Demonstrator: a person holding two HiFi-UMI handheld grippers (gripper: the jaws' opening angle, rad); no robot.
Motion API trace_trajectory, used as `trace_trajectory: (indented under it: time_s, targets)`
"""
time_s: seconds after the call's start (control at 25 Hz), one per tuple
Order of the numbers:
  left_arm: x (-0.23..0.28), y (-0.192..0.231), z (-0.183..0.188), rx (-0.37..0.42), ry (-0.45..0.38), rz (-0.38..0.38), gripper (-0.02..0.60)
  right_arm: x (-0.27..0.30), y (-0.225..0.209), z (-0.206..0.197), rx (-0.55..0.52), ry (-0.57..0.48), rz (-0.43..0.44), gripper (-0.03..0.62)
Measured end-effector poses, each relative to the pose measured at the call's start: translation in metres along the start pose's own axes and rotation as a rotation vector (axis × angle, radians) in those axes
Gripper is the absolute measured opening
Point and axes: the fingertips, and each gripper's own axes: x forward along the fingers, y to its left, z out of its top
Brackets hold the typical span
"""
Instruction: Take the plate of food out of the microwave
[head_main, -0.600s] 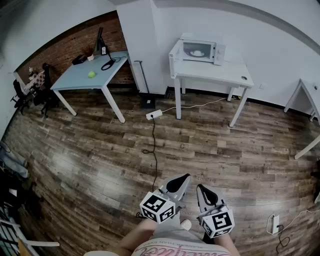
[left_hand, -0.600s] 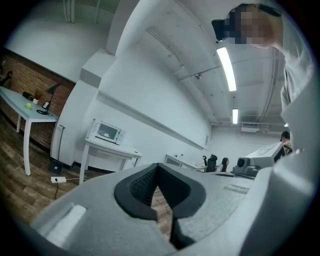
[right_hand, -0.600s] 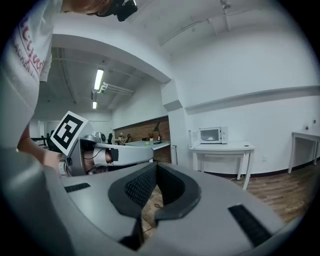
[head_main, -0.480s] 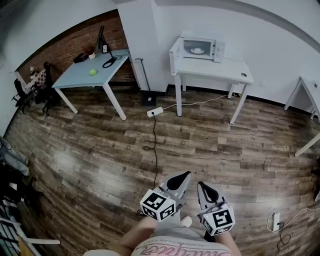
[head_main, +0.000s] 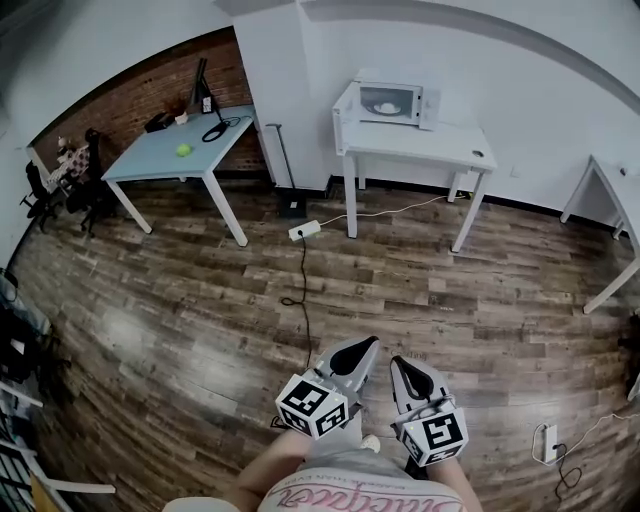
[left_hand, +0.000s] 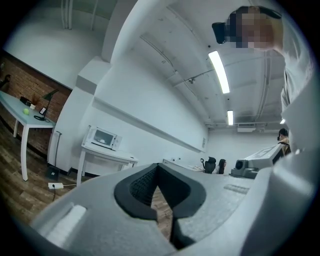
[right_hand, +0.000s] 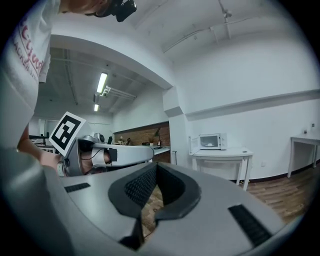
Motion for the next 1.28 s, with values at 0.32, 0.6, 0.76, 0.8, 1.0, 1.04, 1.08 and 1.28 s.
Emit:
trace_trajectory:
  time_s: [0.32, 0.6, 0.76, 0.8, 1.0, 1.04, 1.08, 1.28]
  targets:
    - [0.026, 0.03, 0.019, 0.022, -0.024, 0.007, 0.003, 0.034, -0.024, 0.018, -0.027, -0.028, -0.009, 0.011]
    - [0.057, 0.064, 0.042, 0.017, -0.045, 0.003, 0.003, 0.076, -0.046, 0.039, -0.039, -0.039, -0.011, 0.012]
    - [0.072, 0.09, 0.049, 0.004, -0.054, 0.009, 0.003, 0.106, -0.056, 0.051, -0.067, -0.055, 0.003, 0.012]
    - [0.076, 0.096, 0.05, 0.002, -0.056, 0.01, 0.003, 0.112, -0.059, 0.054, -0.073, -0.059, 0.0, 0.011]
    - [0.103, 0.121, 0.062, -0.001, -0.064, -0.005, 0.003, 0.142, -0.08, 0.064, -0.08, -0.053, -0.016, 0.011]
    - [0.107, 0.125, 0.064, 0.001, -0.065, -0.01, 0.003, 0.147, -0.083, 0.064, -0.082, -0.043, -0.017, 0.011]
    - [0.111, 0.129, 0.065, 0.004, -0.064, -0.014, 0.003, 0.153, -0.086, 0.063, -0.082, -0.033, -0.017, 0.011]
    - [0.131, 0.152, 0.071, 0.009, -0.056, -0.035, 0.003, 0.182, -0.101, 0.064, -0.064, -0.015, -0.027, 0.012]
